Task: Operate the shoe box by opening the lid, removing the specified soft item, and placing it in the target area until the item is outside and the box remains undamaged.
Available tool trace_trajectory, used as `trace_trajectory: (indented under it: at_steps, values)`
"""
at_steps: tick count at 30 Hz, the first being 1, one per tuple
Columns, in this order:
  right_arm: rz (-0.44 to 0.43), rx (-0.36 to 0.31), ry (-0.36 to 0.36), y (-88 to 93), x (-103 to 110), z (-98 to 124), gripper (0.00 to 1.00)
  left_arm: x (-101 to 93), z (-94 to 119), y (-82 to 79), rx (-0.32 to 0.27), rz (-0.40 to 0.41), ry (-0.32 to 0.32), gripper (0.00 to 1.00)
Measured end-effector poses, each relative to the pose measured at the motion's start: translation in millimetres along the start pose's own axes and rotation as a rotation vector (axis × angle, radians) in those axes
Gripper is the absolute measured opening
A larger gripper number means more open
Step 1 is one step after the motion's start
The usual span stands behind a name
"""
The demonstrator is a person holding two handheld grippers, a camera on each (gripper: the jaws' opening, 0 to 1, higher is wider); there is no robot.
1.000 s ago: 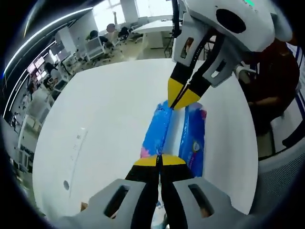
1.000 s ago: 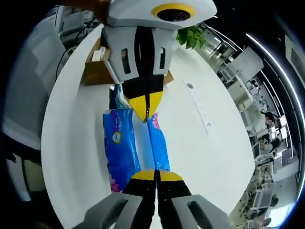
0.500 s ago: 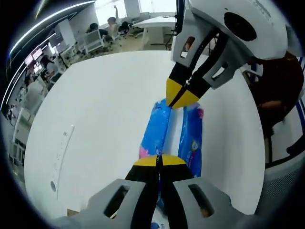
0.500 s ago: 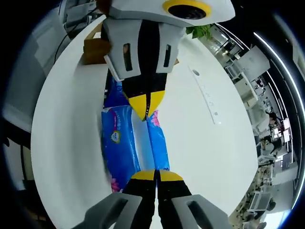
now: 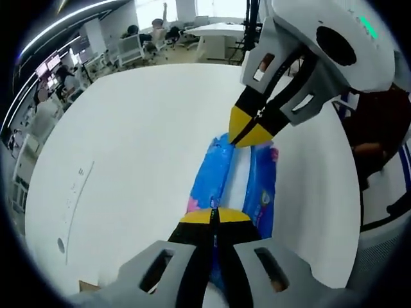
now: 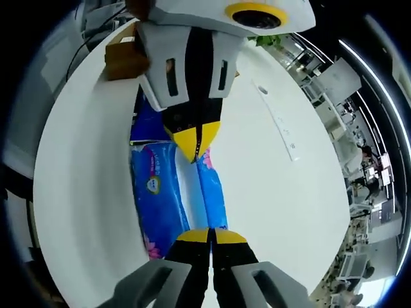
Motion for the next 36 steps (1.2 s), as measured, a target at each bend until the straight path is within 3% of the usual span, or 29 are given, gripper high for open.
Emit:
trace_trajectory:
  at_steps: [5,7,13,17,23,27,36]
  values:
    - [-0.013,0.006,0.010,-1.3,0,4,0.00,0.8,9,-1.7,-0.006,-0.039,-0.017,0.05]
    - [-0.041,0.002,0.002,-3.4,2,8,0.00,-1.9,12,-1.9,-0.003,-0.022,0.008,0.09]
    - [-0.087,-0.015,0.015,-13.1,5,25,0.10,-2.7,30,-8.8,-0.015,-0.035,0.002,0.13]
    - [-0.140,-0.044,0.002,-22.7,10,38,0.17,-4.6,48,-21.6,-0.084,0.022,0.013,0.18]
    - [-0.226,-0.093,-0.027,-41.9,21,61,0.23,-10.1,77,-24.1,-0.094,-0.003,-0.004,0.25]
    - [-0.260,-0.123,-0.047,-56.2,31,75,0.28,-13.7,100,-27.4,-0.143,0.017,-0.006,0.28]
    - [-0.276,-0.191,-0.080,-95.3,57,98,0.31,-21.8,149,-5.1,-0.146,0.013,-0.025,0.32]
Point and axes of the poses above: the point that each gripper's makers call its tool centre point, and the gripper's own axes: z roughly backward along the fingers, x roughly to its left, y roughly out of its underside, the point moved 2 cm from there along z, roughly backward along the fingers, and after that the axes turned 15 degrees about -z, right-handed, at the moved point
